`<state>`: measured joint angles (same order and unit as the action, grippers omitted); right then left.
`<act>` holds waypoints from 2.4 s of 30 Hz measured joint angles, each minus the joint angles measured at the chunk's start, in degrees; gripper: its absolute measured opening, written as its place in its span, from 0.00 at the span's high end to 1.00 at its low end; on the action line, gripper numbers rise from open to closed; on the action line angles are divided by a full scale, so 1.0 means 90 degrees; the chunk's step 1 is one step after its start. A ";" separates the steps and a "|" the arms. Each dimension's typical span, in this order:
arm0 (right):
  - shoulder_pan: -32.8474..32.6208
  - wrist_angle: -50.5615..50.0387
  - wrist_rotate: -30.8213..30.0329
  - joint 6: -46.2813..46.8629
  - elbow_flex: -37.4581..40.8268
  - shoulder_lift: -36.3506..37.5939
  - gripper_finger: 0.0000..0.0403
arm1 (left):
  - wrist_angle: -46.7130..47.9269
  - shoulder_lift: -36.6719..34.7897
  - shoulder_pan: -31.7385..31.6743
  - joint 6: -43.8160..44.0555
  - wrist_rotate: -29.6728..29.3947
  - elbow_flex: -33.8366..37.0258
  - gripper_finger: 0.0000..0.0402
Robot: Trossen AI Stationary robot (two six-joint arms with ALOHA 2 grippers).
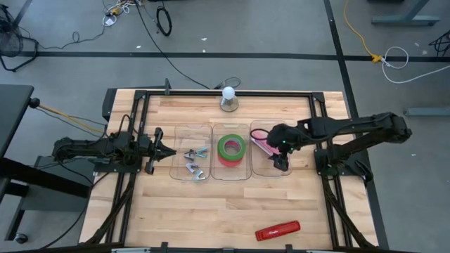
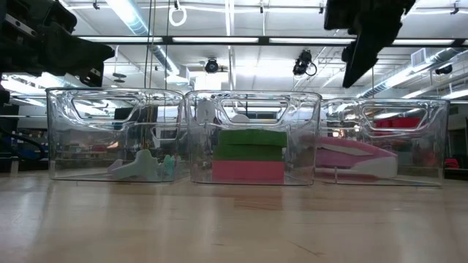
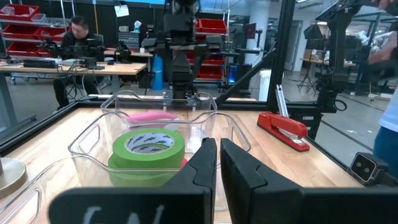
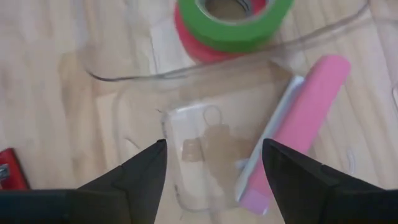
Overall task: Pick and place Stapler, Stapler remover, tape
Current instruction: Put the red stapler into the right transparent bin
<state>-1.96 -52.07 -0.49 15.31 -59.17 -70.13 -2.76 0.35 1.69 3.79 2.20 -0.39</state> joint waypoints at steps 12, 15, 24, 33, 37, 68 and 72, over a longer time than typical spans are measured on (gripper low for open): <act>-0.0857 -0.0193 -0.0007 -0.0308 -0.0989 -0.0018 0.35 | 0.0000 0.0001 0.0000 0.0000 0.0000 0.0001 0.94; -0.1050 -0.0389 -0.0009 -0.0328 -0.1278 -0.0109 0.35 | 0.0000 0.0001 0.0000 -0.0001 0.0000 0.0001 0.94; -0.1665 -0.0509 -0.0044 -0.0590 -0.1672 -0.0425 0.35 | 0.0000 0.0000 -0.0001 0.0001 0.0000 0.0000 0.94; -0.2458 -0.0507 -0.0395 -0.0584 -0.1672 -0.0705 0.35 | 0.0000 0.0000 -0.0001 -0.0001 0.0000 -0.0001 0.94; -0.2849 -0.0489 -0.0393 -0.0474 -0.1672 -0.0831 0.35 | 0.0000 0.0001 -0.0001 0.0000 0.0000 0.0001 0.94; -0.5230 0.1020 -0.0333 0.0491 -0.1672 -0.2532 0.35 | 0.0000 0.0000 -0.0002 0.0000 0.0000 -0.0001 0.94; -0.5310 0.1213 -0.0345 0.0692 -0.1672 -0.2768 0.35 | 0.0000 0.0001 -0.0002 0.0000 0.0000 0.0001 0.94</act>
<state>-49.76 -41.15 -3.60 21.54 -74.22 -95.04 -2.76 0.36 1.67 3.79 2.20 -0.39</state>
